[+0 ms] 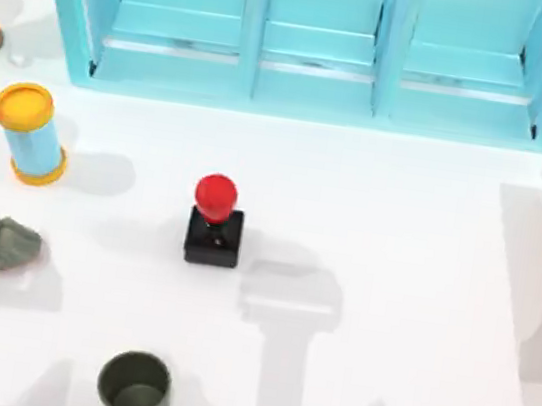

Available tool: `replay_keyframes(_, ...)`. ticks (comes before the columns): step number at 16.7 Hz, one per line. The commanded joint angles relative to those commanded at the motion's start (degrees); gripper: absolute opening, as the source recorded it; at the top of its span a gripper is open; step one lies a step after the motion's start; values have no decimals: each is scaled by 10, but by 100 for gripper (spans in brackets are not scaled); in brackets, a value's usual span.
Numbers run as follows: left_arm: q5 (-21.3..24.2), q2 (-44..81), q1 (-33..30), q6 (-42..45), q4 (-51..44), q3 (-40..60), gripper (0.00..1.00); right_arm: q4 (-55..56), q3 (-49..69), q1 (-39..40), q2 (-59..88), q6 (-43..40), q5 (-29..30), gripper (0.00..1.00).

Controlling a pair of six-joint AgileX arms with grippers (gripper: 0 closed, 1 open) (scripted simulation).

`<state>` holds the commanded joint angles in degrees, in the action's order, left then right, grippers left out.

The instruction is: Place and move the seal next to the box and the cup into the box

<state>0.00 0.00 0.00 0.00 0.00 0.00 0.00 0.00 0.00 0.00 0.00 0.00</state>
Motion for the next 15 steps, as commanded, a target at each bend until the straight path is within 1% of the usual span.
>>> replay_keyframes(4, 0, 0, 0, 0, 0, 0, 100, -11, 12, 6, 15, 2, 0, 100)
replay_keyframes(8, 0, 0, 0, 0, 0, 0, 100, -83, 91, 44, 110, 17, 1, 100)
replay_keyframes(12, 0, 0, 0, 0, 0, 0, 100, -194, 242, 105, 267, 56, 4, 100)
replay_keyframes(15, 0, 0, 0, 0, 0, 0, 100, -289, 397, 160, 412, 101, 7, 100)
